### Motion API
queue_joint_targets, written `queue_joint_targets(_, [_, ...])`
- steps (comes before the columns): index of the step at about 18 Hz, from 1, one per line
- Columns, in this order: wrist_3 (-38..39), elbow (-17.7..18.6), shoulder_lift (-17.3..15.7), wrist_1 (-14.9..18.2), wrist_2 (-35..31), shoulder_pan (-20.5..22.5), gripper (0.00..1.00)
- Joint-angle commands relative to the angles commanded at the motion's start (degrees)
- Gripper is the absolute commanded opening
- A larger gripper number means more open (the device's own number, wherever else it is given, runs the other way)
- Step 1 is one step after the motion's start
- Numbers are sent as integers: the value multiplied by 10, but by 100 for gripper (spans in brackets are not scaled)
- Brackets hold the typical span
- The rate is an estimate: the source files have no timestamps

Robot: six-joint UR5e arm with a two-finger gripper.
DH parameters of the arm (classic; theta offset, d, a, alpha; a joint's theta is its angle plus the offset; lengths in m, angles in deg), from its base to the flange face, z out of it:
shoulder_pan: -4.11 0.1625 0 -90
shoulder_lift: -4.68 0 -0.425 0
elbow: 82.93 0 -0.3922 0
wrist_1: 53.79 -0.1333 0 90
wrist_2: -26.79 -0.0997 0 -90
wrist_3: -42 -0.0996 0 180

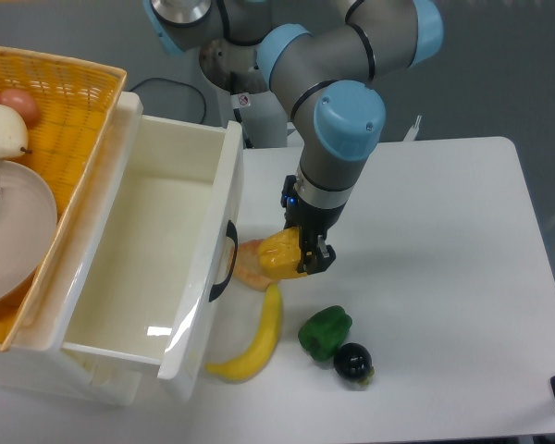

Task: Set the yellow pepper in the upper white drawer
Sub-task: 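Close the gripper on the yellow pepper beside the bread slice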

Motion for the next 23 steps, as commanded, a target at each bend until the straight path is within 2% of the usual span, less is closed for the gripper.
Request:
queue_joint_targets(6, [4, -3, 0, 2, 1, 0, 41])
queue_joint_targets(11, [38, -11, 1, 3, 3, -1, 41])
queue_joint_targets(14, [42, -18, 1, 16, 3, 0, 41])
queue_joint_targets(20, [102, -45, 3, 26, 9, -2, 41])
queue_joint_targets(23, [123, -44, 1, 26, 31, 1, 41])
